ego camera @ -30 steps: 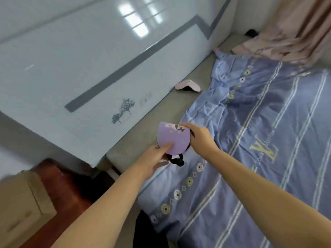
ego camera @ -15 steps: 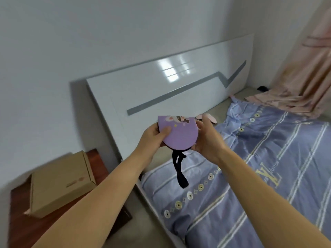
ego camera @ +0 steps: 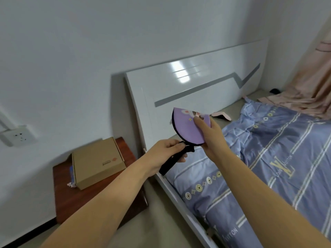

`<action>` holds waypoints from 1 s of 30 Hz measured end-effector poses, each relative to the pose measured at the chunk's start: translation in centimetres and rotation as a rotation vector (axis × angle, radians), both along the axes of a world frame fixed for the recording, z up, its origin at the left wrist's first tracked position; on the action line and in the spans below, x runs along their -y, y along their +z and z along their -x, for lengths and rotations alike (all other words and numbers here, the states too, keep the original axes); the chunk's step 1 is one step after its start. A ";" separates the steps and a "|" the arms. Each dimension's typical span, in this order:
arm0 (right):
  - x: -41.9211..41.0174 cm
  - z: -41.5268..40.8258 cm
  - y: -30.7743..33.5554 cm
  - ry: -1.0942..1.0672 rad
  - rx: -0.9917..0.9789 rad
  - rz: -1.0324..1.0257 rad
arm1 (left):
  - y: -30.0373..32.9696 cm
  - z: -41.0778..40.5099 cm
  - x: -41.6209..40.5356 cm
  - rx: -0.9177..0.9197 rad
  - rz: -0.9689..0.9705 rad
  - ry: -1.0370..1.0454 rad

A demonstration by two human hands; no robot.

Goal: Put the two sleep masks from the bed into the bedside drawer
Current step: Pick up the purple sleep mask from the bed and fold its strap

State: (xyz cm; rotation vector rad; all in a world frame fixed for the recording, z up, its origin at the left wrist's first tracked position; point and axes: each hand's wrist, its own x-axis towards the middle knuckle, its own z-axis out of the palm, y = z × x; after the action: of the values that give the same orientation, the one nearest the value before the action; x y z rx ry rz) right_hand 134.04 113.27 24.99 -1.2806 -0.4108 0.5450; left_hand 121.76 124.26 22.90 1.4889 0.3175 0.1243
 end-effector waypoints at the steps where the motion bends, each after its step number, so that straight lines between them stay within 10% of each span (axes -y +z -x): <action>1: 0.2 0.3 0.0 0.003 0.025 0.024 | 0.1 0.3 0.3 -0.005 -0.008 0.014; 5: 0.8 0.7 0.8 -0.066 0.186 0.171 | 1.2 0.4 1.0 -0.011 -0.070 0.154; 11: 2.5 -0.5 1.4 -0.189 0.353 0.322 | 3.6 0.9 3.1 0.134 1.029 -0.464; 15: 4.3 -1.2 2.5 -0.258 0.397 0.290 | 0.1 0.5 6.9 -0.302 0.359 -0.643; 18: 5.3 -0.8 2.3 -0.238 0.534 0.326 | -1.9 -0.8 7.6 -0.453 0.089 -0.237; 24: 6.2 -1.8 0.8 -0.386 0.216 0.228 | 0.2 -3.4 4.2 0.151 0.953 0.438; 30: 6.6 -3.3 -0.1 -0.031 -0.079 0.198 | 1.4 -5.0 5.5 0.079 -0.694 0.135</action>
State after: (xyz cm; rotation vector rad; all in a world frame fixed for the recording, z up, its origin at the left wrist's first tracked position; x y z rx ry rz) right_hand 137.30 106.71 24.90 -1.4475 -0.2749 0.6195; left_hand 126.80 118.73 24.28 2.1402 0.3268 0.4335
